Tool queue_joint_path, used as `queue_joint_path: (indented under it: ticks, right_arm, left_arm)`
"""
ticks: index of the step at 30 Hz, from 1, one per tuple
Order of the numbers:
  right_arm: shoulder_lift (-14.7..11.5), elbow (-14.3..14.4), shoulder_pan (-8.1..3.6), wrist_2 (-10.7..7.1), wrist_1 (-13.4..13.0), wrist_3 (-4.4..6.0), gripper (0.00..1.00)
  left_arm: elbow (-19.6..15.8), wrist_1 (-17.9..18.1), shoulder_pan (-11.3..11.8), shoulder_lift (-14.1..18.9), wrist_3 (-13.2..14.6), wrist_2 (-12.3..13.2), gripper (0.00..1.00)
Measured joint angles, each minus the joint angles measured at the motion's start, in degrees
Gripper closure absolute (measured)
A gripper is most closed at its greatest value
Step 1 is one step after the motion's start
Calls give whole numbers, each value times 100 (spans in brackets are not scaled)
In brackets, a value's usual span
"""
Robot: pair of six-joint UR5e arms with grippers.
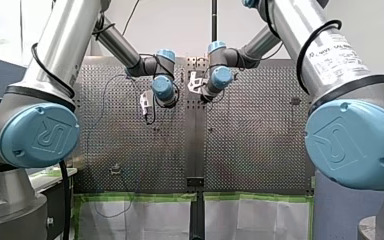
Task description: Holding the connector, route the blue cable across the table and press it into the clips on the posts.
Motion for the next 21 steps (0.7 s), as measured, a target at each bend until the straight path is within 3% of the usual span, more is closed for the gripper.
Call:
queue_joint_path:
  ticks: [14,21]
  right_arm:
    - [-723,165,-50,-16,216,-10,100]
    - [-1019,169,-56,-224,292,5,100]
  left_arm:
    - [2,-48,-210,706,-19,1,99]
    - [2,-31,-255,834,-17,26,99]
